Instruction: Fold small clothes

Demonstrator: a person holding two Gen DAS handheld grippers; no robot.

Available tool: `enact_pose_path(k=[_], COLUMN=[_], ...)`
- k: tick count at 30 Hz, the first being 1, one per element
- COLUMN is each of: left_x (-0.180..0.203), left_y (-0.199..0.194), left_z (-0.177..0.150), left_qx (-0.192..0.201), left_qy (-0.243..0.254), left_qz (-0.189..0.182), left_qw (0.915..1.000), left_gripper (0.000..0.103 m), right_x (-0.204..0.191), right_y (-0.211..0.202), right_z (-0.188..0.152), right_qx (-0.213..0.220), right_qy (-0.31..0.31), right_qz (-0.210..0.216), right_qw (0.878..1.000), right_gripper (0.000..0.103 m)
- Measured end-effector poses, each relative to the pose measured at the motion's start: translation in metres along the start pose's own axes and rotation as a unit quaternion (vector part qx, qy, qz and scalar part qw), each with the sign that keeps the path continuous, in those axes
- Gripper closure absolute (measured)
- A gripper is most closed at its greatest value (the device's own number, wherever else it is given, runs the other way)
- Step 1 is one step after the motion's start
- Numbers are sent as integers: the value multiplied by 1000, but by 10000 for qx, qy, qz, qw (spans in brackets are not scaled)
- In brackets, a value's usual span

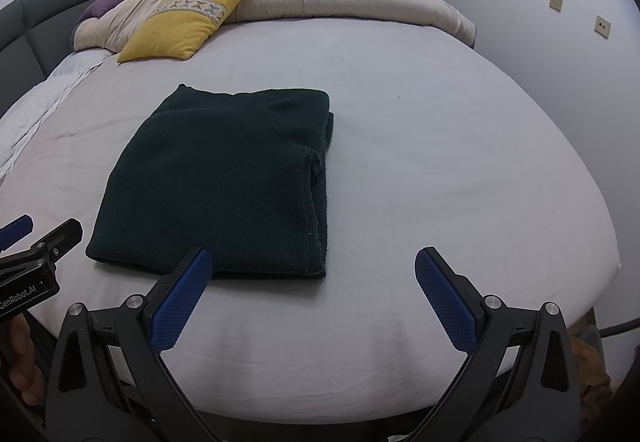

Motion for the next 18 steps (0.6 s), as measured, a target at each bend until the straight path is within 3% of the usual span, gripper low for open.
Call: enact_pose_path(k=[18], left_x=[1], left_y=[2], left_z=[-2], left_qx=[-17], left_qy=[22], left_qz=[-15], left_qw=[10000], left_gripper=[0], right_x=[-2], right_y=[2], right_z=[-2], right_qx=[-22], right_qy=[31], right_qz=[7], right_qw=[10000], right_gripper=[0])
Point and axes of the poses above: each gripper's, at about its wrist camera, not at the fingertips, and y roughly the way its jaws point, x to its right, z to its top, the point moved 5 cm from there along y, roughly the way its jaws point, and after that the axes turned 14 degrees about z, right-handed, at the moved point
